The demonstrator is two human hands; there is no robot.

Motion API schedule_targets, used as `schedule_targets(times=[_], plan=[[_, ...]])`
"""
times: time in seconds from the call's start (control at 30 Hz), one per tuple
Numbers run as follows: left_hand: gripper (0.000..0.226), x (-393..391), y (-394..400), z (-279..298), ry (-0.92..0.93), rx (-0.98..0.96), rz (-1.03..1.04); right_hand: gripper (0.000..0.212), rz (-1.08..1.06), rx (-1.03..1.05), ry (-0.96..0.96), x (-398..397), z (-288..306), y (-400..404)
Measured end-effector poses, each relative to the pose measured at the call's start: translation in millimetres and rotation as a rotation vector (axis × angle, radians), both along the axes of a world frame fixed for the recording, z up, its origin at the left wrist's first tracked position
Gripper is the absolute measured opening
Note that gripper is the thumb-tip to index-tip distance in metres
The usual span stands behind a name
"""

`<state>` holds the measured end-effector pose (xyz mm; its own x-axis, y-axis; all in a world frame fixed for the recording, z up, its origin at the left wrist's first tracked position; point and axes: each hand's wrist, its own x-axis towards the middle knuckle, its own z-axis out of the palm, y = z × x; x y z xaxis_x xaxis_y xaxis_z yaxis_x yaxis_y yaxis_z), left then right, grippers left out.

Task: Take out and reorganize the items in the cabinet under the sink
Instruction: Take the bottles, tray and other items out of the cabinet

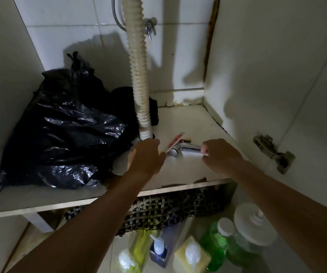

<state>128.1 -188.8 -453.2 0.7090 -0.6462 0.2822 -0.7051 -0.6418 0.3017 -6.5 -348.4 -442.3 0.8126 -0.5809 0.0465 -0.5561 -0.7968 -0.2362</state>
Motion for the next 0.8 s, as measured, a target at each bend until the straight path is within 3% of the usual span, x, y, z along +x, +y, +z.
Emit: schedule_targets(times=[0.07,0.17,0.4,0.67,0.8], plan=[[0.041,4.6,-16.4,5.4,-0.086,0.153,-0.013,0.019,0.021,-0.121,-0.006,17.6,-1.3,-8.1],[0.033,8.4,-34.6,2.6,-0.1,0.341,0.001,0.025,0.049,-0.255,0.061,36.9,-3.2,-12.3],[0.027,18.4,-46.4,-4.2,-0.183,0.466,0.008,0.023,0.05,-0.34,0.193,50.8,-18.1,-15.8],[0.03,21.3,-51.8,-2.8,-0.111,0.514,0.072,0.028,0.05,-0.307,0.184,40.9,-4.6,-4.3],[0.027,20.1,-48.2,4.3,-0.033,0.535,0.107,0.017,-0.04,-0.069,0.106,26.8,9.6,-0.6]])
